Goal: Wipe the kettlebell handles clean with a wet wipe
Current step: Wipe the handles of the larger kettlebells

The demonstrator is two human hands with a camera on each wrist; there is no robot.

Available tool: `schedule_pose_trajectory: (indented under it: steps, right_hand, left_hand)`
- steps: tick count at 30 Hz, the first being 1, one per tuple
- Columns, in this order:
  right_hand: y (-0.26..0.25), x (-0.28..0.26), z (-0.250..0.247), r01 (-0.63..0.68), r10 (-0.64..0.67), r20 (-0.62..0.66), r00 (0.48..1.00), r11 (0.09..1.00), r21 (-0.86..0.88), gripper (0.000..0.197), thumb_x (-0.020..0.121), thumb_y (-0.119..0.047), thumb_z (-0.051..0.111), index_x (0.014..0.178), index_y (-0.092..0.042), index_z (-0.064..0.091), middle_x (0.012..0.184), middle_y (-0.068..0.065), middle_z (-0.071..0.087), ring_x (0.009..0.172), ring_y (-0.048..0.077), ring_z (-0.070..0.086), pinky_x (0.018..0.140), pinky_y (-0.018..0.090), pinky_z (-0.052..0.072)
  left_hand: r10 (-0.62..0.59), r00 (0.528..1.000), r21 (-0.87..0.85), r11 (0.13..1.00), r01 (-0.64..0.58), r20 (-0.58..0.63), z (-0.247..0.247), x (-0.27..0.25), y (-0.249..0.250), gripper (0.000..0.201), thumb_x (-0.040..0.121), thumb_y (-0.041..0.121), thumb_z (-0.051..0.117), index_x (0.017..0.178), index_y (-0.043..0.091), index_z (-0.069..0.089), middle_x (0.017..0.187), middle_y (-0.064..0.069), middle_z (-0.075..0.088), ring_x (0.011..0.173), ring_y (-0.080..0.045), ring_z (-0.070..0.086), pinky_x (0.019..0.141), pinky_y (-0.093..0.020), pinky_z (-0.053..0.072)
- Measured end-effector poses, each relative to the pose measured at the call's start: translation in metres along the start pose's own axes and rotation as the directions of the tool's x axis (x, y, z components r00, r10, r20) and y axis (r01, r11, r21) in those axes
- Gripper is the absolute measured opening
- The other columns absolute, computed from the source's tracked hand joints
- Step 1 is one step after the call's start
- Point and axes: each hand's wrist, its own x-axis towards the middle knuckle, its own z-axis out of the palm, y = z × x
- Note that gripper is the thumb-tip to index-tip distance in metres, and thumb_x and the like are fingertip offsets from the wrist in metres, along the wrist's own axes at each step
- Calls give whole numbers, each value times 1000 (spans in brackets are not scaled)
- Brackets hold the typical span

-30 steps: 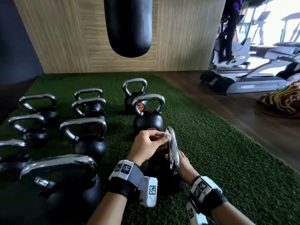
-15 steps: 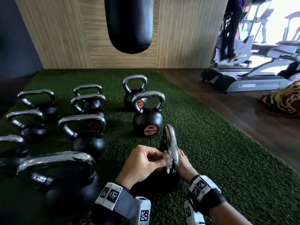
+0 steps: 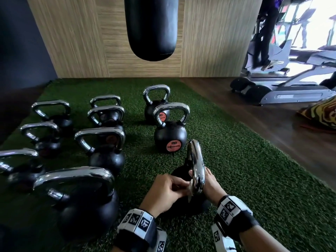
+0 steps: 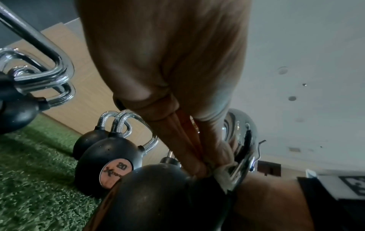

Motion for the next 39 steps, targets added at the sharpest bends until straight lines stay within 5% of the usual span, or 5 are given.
schedule_pose_trajectory:
  steps: [9, 15, 24, 31, 39]
  right_hand:
    - [-61, -46, -72, 159, -139, -479, 867, 987, 1, 20, 90, -14, 69, 95, -32, 76, 93, -15, 75, 77, -2, 66, 60, 13, 43]
    - [-106, -81, -87, 522, -499, -189, 846, 847, 101, 26, 79, -33, 83, 103, -41, 78, 97, -18, 74, 77, 6, 68, 68, 12, 46]
    - [-102, -82, -89, 502, -452, -227, 863, 819, 277, 30, 71, -28, 89, 97, -39, 80, 88, -14, 79, 82, 7, 76, 76, 27, 61]
    - [-80, -69, -91, 392, -320, -273, 907, 880, 269, 22, 72, -21, 87, 90, -33, 81, 83, -11, 79, 77, 9, 76, 76, 33, 63]
    - [-38, -45, -91, 204, -104, -283, 954, 913, 352, 19, 74, -23, 87, 91, -22, 79, 82, -5, 79, 77, 15, 76, 70, 32, 62]
  left_hand:
    - [-223, 973, -660, 740, 132, -56, -28, 8, 39, 41, 69, 22, 87, 102, 3, 73, 91, -15, 79, 77, -20, 76, 70, -28, 63]
    - [-152, 988, -774, 626, 96, 0, -34, 4, 68, 34, 72, 27, 79, 98, 5, 74, 84, -6, 76, 74, -10, 73, 67, -22, 60]
    - [-42, 999, -686, 726, 39, 12, -38, 3, 71, 35, 83, 35, 69, 106, 10, 78, 93, -5, 77, 79, -14, 73, 73, -24, 58]
    - [-89, 996, -219, 972, 82, -23, -44, 13, 30, 52, 80, -16, 66, 107, 29, 71, 100, 5, 75, 97, -17, 68, 78, -16, 53]
    - [-229, 973, 406, 891, 202, 19, 53, 18, -25, 161, 39, 96, 69, 158, 30, -15, 169, 4, -10, 157, -24, -5, 129, -49, 10]
